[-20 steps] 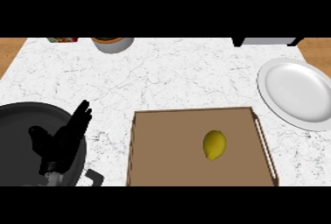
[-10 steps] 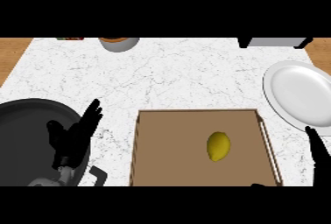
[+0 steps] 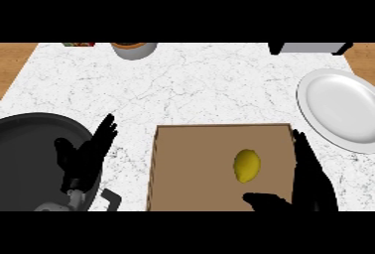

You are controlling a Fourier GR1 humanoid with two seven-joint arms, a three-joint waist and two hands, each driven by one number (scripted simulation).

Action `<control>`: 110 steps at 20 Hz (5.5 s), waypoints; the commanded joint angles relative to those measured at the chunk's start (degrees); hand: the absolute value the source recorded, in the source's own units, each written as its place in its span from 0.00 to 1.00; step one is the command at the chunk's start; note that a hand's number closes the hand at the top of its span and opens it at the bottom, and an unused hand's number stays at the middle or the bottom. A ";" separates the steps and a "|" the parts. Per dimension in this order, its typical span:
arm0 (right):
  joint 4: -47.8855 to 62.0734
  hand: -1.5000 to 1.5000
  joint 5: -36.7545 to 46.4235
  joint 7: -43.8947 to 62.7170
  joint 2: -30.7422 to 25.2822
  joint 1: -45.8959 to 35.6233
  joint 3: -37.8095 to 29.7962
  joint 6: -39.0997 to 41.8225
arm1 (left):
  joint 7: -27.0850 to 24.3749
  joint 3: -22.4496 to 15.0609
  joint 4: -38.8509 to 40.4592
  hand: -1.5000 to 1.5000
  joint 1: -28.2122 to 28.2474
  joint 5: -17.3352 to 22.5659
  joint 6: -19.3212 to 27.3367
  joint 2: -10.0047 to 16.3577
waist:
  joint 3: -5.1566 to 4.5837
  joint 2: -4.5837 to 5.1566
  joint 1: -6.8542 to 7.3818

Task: Pick the lemon from the tray and place it in the plate

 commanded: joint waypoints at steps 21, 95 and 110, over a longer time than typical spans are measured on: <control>18.94 0.00 7.96 1.14 14.46 -5.58 -5.88 6.92 | -1.09 0.93 3.53 0.50 4.58 -2.60 -1.60 -3.54 | -0.61 0.35 -0.67; 87.31 0.00 10.23 -24.19 -11.79 -42.07 -58.46 -39.88 | 3.42 4.55 2.60 0.50 1.30 -5.62 -4.20 -6.74 | -0.35 1.22 0.85; 77.50 0.00 -23.72 -67.66 -10.91 -38.99 -71.79 -41.28 | 1.18 6.14 4.21 0.50 2.02 -5.62 -5.24 -6.64 | -0.21 1.15 0.03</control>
